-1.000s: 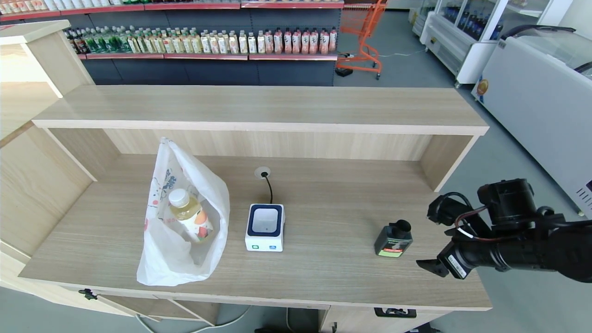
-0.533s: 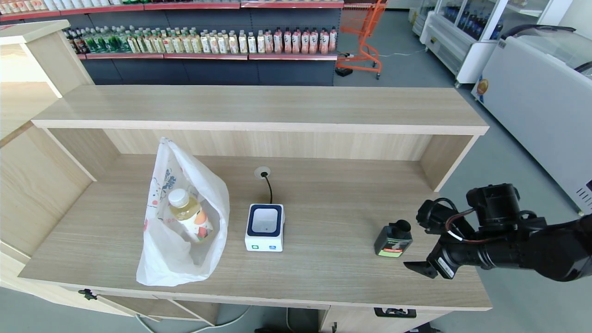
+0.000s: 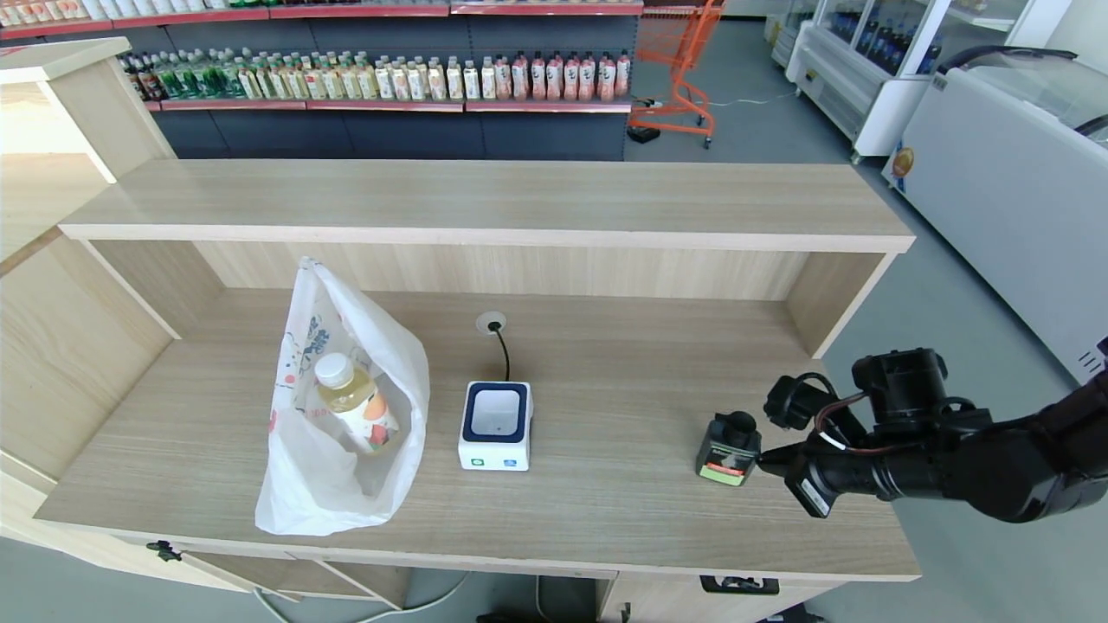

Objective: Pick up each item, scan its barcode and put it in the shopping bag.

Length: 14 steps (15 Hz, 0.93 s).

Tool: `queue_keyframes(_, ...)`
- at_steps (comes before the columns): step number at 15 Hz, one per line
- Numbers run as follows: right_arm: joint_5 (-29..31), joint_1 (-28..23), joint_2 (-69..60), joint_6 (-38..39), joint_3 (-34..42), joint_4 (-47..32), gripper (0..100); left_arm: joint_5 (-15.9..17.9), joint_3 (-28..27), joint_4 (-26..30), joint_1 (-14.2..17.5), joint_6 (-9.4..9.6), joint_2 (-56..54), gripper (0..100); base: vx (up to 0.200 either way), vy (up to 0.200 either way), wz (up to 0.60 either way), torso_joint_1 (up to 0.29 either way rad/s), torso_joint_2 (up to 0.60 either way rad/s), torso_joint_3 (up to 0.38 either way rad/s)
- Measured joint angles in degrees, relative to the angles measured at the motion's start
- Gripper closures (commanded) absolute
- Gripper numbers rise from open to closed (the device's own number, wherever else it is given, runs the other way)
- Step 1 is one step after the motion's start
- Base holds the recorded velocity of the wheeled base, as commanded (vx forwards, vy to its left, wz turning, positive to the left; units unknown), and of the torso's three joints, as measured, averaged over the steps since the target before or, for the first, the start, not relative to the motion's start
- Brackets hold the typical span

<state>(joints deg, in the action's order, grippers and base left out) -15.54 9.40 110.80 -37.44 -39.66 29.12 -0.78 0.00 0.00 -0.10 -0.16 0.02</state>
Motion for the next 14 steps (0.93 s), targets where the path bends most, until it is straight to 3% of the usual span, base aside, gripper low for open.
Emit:
queue_keyframes(4,-0.44,0.33,-0.29,-0.04,0.5,0.66,100,0.0,0.0,0.0,0.0,0.0,0.0,0,0.0,0.0,0.0,0.0,0.0,0.0)
queue_keyframes(5,-0.44,0.3,-1.13,-0.04,0.96,0.6,0,0.0,0.0,0.0,0.0,0.0,0.0,0,0.0,0.0,0.0,0.0,0.0,0.0)
queue_keyframes(14,-0.62,-0.12,-2.4,0.11,-0.02,0.71,0,0.02,0.0,0.0,0.0,0.0,0.0,0,0.0,0.0,0.0,0.0,0.0,0.0)
